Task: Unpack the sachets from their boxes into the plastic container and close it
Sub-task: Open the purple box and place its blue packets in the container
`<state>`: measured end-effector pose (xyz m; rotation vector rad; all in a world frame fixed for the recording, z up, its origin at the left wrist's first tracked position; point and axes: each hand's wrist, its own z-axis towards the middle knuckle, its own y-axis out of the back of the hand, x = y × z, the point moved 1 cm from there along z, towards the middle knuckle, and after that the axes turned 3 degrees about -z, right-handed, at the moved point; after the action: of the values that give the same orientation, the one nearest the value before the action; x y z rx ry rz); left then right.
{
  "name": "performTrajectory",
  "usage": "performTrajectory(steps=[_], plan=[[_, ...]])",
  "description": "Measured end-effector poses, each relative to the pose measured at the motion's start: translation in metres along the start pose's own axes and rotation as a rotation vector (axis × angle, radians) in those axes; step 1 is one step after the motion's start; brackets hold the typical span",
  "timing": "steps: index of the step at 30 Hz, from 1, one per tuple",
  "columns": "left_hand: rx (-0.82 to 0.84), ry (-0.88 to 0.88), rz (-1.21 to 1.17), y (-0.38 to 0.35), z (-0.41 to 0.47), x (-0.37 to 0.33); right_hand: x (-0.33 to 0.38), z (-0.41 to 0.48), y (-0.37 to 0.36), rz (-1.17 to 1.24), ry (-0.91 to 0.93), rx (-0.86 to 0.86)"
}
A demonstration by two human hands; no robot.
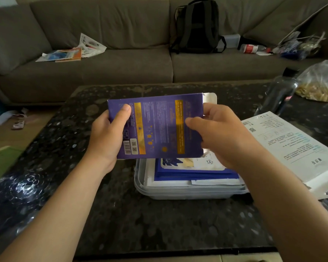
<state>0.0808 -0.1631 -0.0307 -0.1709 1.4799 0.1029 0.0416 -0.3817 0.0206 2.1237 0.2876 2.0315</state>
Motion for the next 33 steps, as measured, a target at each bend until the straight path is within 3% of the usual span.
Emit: performTrajectory(steps=[2,5,10,16,28,33], plan=[[0.028,0.006,0.003,-0.002,0.0,-0.001,0.001,-0.002,0.007,-0.23,0.064,-0.095],[0.092,0.031,-0.021,-0.009,-0.002,-0.004,0.001,-0.007,0.025,-0.336,0.093,-0.146],[0.177,0.082,-0.186,-0.029,-0.004,-0.013,-0.004,-0.018,0.062,-0.133,0.024,-0.194],[0.311,-0.016,-0.259,-0.072,-0.016,-0.03,-0.009,-0.036,0.106,0.165,-0.057,-0.302],[0.401,-0.1,0.191,-0.204,-0.036,-0.033,-0.054,-0.078,0.185,0.542,-0.272,-0.617],[0.421,-0.102,0.37,-0.238,-0.033,-0.024,-0.059,-0.096,0.199,0.434,-0.426,-0.511]])
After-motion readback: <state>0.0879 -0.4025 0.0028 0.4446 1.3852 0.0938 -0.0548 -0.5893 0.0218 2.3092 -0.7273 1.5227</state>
